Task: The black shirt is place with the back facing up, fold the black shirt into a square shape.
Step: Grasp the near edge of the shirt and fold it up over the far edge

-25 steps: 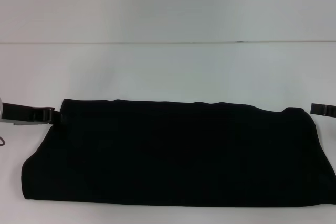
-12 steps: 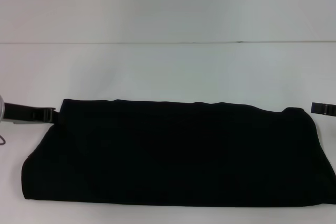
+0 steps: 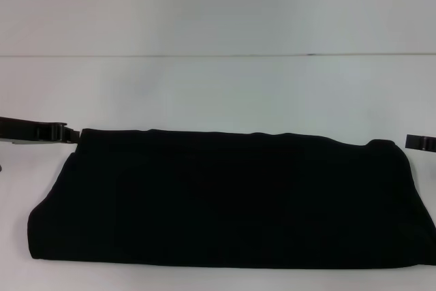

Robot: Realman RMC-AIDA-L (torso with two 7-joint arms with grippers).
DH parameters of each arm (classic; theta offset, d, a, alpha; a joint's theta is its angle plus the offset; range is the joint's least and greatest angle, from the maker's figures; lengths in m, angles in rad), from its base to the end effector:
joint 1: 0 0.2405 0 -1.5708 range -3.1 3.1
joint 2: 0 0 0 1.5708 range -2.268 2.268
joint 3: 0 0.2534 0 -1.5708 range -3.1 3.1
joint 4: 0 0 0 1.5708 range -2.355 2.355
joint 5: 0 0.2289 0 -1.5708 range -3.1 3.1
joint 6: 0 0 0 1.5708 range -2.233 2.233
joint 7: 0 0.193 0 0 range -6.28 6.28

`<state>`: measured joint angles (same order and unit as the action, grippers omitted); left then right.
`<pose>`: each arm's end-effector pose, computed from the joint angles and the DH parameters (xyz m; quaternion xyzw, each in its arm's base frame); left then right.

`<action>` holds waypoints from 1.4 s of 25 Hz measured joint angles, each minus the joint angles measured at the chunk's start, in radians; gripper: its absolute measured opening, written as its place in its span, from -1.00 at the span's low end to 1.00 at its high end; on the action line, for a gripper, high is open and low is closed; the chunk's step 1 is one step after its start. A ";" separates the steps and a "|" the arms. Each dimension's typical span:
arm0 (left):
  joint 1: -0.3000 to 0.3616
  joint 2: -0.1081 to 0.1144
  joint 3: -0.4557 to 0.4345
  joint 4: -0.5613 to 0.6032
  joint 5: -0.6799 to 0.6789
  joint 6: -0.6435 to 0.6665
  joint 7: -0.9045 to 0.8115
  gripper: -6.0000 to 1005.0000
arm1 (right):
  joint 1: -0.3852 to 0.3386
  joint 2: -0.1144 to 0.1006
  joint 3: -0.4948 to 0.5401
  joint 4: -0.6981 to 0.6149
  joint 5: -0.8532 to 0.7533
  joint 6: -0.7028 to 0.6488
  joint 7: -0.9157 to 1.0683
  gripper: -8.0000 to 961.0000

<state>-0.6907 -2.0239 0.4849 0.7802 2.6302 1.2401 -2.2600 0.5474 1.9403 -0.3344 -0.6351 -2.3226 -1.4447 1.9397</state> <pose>-0.3326 0.4330 0.0255 -0.7830 -0.5511 -0.0540 0.2833 0.3483 0.3843 0.0441 -0.7968 0.5237 0.2013 0.2244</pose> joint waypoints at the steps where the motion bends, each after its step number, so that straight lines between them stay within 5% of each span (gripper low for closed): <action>1: 0.001 0.000 -0.001 0.000 0.000 -0.001 -0.003 -0.86 | 0.000 0.000 0.000 0.000 0.000 0.001 0.000 0.43; 11: 0.010 0.004 -0.003 0.003 0.038 0.026 -0.066 -0.67 | 0.000 0.001 0.000 0.000 0.000 0.012 -0.006 0.43; 22: 0.010 -0.003 0.006 -0.009 0.056 0.028 -0.074 0.25 | -0.002 0.002 0.000 0.000 0.000 0.012 -0.008 0.43; 33: 0.001 -0.007 0.040 -0.015 0.052 0.039 -0.068 0.57 | -0.005 0.003 0.000 0.000 0.000 0.012 -0.008 0.43; 35: 0.005 -0.007 0.033 -0.013 0.048 0.029 -0.067 0.41 | -0.007 0.003 0.000 0.000 0.000 0.011 -0.009 0.43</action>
<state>-0.6855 -2.0310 0.5179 0.7675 2.6782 1.2694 -2.3275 0.5408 1.9431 -0.3344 -0.6350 -2.3224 -1.4340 1.9310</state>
